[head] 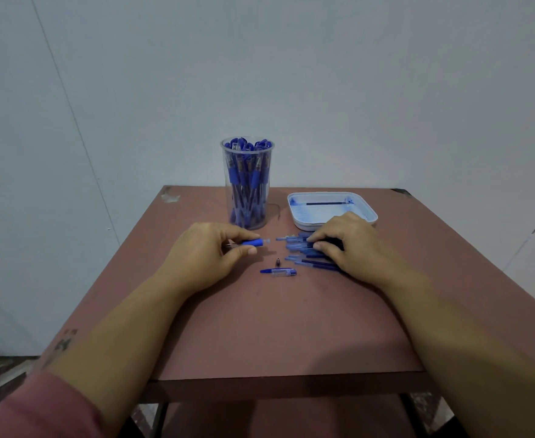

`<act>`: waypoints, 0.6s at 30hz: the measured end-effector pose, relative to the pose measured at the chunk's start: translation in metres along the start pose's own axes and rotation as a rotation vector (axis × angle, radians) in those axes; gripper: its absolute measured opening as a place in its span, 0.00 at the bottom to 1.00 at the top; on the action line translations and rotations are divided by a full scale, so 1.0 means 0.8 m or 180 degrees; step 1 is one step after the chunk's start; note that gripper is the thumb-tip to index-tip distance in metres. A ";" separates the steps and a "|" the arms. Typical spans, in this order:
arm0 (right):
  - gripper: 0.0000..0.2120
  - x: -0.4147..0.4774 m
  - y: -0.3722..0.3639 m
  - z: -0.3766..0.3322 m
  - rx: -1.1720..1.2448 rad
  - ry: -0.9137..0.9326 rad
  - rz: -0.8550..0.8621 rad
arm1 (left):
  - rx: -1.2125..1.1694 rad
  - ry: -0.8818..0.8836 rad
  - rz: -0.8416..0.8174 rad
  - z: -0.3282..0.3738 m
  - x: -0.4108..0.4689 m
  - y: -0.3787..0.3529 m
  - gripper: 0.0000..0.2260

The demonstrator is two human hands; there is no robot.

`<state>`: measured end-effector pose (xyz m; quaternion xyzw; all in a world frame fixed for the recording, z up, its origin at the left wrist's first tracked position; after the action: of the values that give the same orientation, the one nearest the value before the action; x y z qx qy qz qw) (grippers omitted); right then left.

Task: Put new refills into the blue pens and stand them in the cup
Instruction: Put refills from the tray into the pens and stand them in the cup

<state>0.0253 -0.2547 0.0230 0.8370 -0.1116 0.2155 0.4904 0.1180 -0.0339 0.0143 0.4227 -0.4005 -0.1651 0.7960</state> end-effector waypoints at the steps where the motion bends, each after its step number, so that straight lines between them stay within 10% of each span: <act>1: 0.07 0.000 0.000 -0.001 0.0001 -0.0028 -0.0053 | -0.0014 0.0005 -0.0005 0.000 0.000 0.000 0.09; 18: 0.08 0.004 -0.001 -0.001 -0.0065 -0.0196 -0.0141 | -0.0048 -0.0008 -0.0085 0.002 0.001 -0.001 0.09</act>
<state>0.0280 -0.2535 0.0239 0.8405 -0.1102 0.1775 0.4999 0.1177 -0.0358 0.0146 0.4218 -0.3945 -0.1793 0.7964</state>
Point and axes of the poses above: each hand's wrist, its own x-axis towards the middle knuckle, its own y-axis out of the back of the hand, z = x × y, the point moved 6 cm from there along x, towards the middle knuckle, and after that the axes turned 11 degrees about x, right-handed, at the moved point
